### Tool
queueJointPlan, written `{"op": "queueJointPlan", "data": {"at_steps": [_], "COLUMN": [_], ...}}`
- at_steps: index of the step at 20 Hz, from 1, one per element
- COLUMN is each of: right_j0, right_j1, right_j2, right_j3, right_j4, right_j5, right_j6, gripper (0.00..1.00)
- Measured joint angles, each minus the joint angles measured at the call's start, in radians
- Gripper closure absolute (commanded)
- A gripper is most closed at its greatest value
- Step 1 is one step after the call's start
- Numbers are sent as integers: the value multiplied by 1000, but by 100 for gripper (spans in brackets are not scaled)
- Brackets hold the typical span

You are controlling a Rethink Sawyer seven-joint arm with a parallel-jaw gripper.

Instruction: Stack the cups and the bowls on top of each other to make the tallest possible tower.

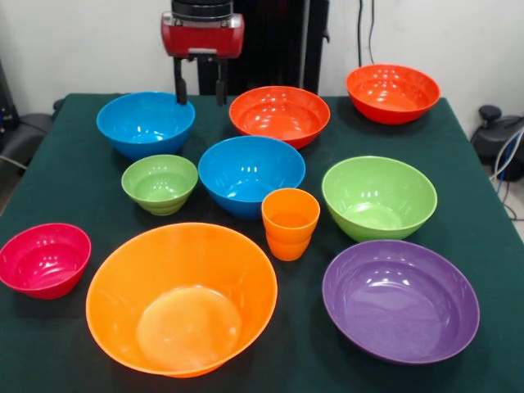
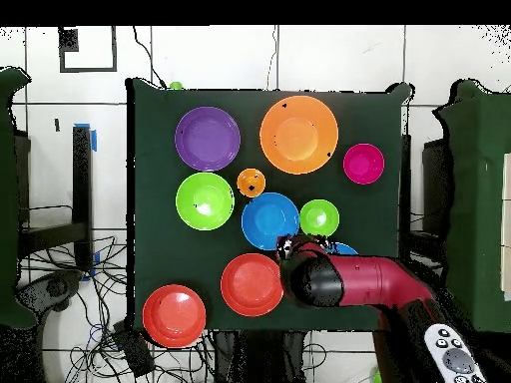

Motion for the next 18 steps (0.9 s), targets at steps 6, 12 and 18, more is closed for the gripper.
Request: {"op": "queueJointPlan", "data": {"at_steps": [6,12,18], "right_j0": [-74,-79,-81], "right_j1": [27,61,86], "right_j2": [99,136,171], "right_j3": [-1,-1,-2], "right_j4": [-48,-115,-159], "right_j5": [-12,-40,-62], "right_j6": [0,0,0], "gripper": [0,0,0]}}
